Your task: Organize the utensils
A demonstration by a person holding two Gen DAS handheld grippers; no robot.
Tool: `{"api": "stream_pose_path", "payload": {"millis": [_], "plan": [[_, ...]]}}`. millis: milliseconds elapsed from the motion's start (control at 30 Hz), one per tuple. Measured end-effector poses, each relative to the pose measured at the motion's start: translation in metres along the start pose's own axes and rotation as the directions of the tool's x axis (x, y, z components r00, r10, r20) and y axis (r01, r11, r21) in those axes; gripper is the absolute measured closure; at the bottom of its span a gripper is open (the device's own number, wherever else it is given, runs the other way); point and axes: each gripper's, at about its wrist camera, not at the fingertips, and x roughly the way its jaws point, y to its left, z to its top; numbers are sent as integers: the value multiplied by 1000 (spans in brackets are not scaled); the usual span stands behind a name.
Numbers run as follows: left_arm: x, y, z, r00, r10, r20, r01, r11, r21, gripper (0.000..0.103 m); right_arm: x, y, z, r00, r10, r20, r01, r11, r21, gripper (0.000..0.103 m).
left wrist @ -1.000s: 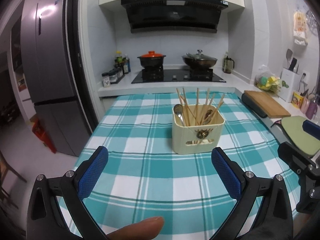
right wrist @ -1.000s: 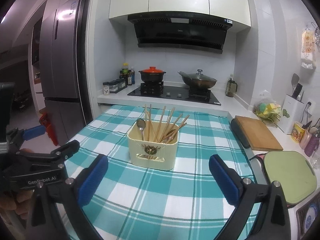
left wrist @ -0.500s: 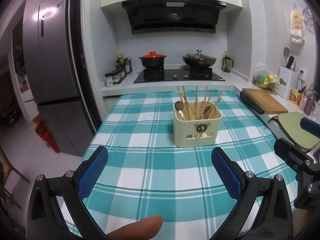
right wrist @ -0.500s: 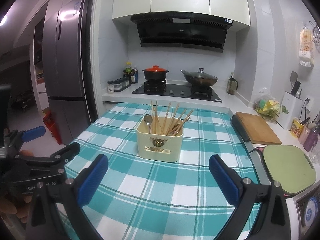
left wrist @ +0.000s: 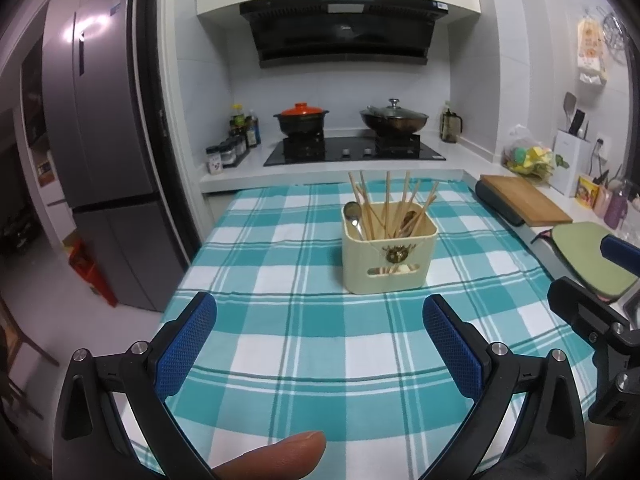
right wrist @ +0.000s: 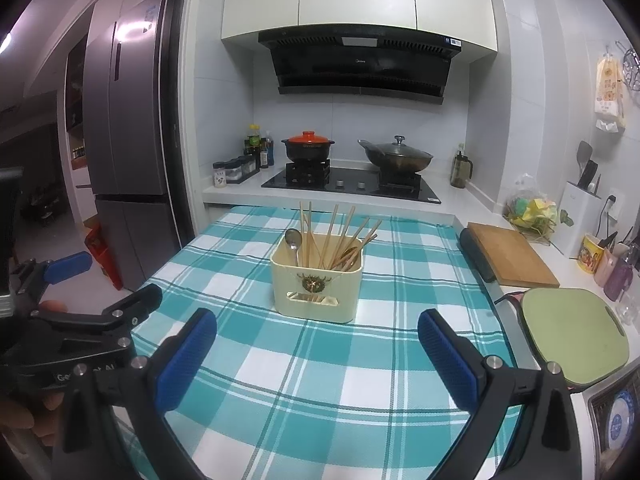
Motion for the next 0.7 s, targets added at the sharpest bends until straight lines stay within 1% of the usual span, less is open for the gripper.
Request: {"api": "stream_pose_path", "payload": {"millis": [167, 700], "plan": [[-1, -1, -1, 1000, 11, 2, -11, 1000, 3, 0, -3, 3, 0, 1000, 16, 0, -16, 1000, -4, 1], [-3, 4, 1, 1000, 13, 6, -13, 1000, -4, 0, -6, 5, 1, 1000, 15, 1, -15, 1000, -12, 1]]}}
